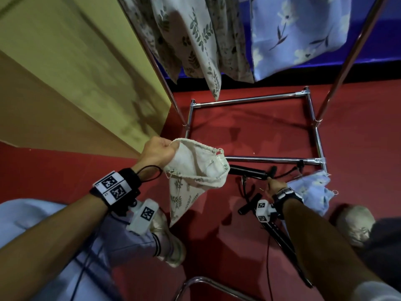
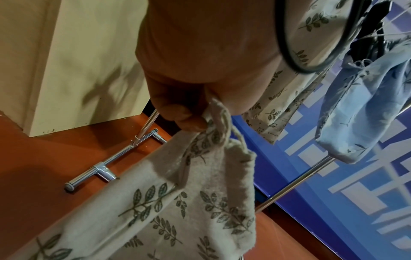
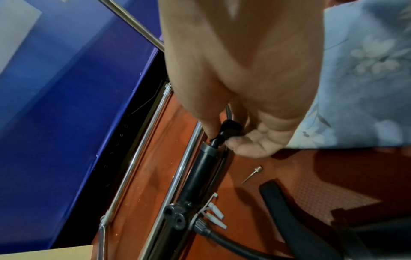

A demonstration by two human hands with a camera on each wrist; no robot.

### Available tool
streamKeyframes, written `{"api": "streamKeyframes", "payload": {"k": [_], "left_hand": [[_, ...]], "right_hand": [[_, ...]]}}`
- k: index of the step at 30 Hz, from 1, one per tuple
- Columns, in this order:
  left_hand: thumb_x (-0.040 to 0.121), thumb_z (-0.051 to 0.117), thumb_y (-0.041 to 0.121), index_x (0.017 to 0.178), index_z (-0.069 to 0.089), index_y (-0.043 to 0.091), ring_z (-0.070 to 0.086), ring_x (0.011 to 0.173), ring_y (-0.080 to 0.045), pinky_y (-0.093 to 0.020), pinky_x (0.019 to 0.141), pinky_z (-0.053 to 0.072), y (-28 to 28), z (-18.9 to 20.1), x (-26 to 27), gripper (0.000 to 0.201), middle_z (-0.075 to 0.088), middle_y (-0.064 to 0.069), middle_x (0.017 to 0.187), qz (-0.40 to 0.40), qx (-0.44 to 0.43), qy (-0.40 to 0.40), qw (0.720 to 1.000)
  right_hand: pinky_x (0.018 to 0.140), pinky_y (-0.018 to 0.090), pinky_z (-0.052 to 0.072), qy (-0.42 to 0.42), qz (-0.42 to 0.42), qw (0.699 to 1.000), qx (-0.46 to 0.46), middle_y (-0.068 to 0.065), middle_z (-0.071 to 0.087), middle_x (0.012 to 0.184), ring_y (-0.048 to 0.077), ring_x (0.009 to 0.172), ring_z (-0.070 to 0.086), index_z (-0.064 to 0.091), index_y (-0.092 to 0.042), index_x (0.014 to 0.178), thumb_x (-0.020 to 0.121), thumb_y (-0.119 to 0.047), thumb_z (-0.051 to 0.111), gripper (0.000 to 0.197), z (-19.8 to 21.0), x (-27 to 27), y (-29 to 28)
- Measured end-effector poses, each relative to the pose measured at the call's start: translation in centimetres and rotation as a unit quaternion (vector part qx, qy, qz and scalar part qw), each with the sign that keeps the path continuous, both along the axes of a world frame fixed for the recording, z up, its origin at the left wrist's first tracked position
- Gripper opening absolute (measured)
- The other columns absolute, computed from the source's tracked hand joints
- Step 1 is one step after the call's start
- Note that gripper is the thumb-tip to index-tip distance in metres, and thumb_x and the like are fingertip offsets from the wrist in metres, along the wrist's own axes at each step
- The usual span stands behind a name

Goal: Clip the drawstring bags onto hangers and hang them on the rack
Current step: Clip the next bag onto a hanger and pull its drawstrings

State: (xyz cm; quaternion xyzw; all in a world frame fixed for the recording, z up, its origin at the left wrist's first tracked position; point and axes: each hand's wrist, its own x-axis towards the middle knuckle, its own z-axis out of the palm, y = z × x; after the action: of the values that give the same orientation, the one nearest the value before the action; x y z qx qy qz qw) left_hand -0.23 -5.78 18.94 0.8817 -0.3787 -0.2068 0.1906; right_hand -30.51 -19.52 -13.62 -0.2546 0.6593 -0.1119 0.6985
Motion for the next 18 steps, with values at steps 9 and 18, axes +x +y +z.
{"api": "streamKeyframes", "payload": {"k": [9,18], "left_hand": [[0.099,0.048,0.028,0.061,0.039,0.015,0.039,0.054,-0.021,-0.03,0.053,0.027,0.1,1.2,-0.6,0.042,0.039,-0.005,0.057,-0.052,0.044,-0.019,0.997],[0.094,0.055,0.027,0.057,0.044,0.01,0.042,0.054,-0.022,-0.03,0.054,0.029,1.0,5.2,0.6,0.043,0.044,-0.005,0.055,-0.01,-0.027,-0.011,1.0]], "right_hand": [[0.073,0.038,0.055,0.086,-0.034,0.959,-0.269,0.015,0.066,0.082,0.019,0.067,0.068,0.068,-0.008,0.103,0.097,-0.021,0.062,0.016,7.3,2.8,0.1],[0.082,0.042,0.052,0.147,0.214,0.751,-0.607,0.018,0.072,0.101,0.038,0.094,0.067,0.067,-0.007,0.112,0.093,-0.013,0.061,0.02,25.2,5.0,1.9]]}}
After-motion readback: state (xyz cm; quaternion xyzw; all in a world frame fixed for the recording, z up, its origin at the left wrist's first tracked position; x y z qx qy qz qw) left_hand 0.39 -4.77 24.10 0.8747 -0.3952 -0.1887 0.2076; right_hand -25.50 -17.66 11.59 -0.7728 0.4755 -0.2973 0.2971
